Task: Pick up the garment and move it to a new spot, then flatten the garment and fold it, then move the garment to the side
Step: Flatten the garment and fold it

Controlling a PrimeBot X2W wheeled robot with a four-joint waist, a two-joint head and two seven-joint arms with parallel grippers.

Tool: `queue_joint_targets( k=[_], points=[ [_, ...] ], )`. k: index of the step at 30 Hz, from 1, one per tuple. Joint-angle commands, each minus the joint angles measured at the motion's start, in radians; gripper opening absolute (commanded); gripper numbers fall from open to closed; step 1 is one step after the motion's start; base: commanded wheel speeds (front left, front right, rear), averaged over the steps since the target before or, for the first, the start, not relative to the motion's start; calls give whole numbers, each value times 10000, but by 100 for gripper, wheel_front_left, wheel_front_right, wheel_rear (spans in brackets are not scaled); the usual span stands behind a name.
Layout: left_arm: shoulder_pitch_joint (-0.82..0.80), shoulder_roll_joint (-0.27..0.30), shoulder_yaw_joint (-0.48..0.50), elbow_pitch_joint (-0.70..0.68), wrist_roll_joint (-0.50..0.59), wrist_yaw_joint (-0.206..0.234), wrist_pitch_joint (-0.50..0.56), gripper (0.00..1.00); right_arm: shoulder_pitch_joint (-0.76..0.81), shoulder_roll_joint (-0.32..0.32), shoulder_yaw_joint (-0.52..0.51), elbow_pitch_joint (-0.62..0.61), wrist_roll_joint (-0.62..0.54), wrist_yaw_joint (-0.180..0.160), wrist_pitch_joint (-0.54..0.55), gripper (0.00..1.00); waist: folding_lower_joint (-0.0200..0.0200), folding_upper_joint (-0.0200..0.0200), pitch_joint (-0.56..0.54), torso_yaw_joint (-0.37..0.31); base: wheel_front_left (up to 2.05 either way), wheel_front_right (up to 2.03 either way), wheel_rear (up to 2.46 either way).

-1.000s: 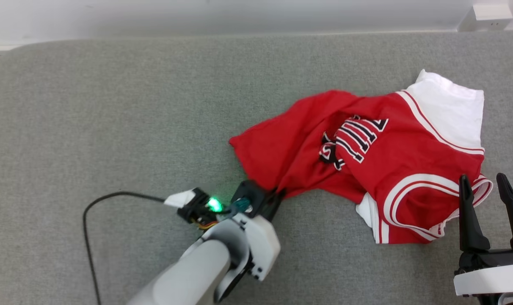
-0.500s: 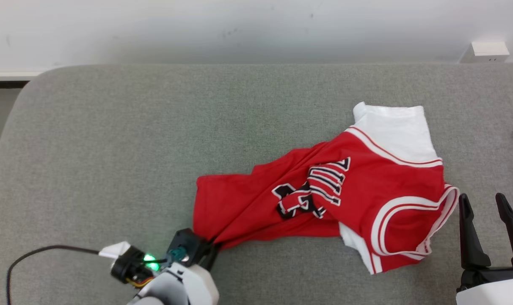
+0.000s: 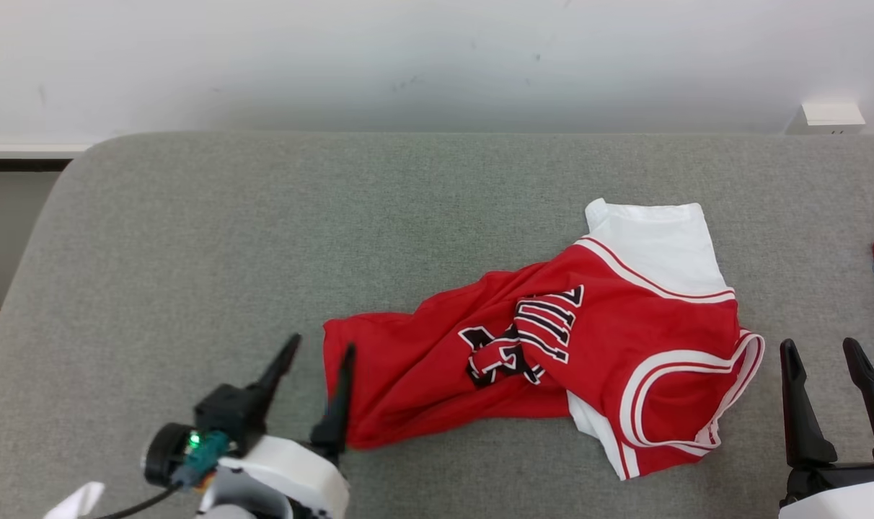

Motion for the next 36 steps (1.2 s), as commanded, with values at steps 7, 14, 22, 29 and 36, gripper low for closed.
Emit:
queue_joint_targets(
  k=[7,14,22,29,36],
  points=[
    [113,281,1214,-409,376,777,-875,100,-4,-121,72,-326,-139,-27,215,100,1,0,5,114,0,0,0],
    [358,465,1426,-487,514,732,-949,100,-5,-135,16,-441,-85,-27,310,100,1,0,16,114,0,0,0],
    [309,581,1389,-401,617,682,-953,100,-26,-145,12,-414,-34,-27,288,100,1,0,44,104,0,0,0],
    [-1267,398,829,225,712,-158,-163,100,-284,-194,-11,-549,-1,-27,276,100,1,0,578,145,0,0,0],
    [-2636,-254,153,2740,8,-1411,1448,100,-586,-226,168,-358,98,-27,195,100,1,0,1064,-71,0,0,0]
  ],
)
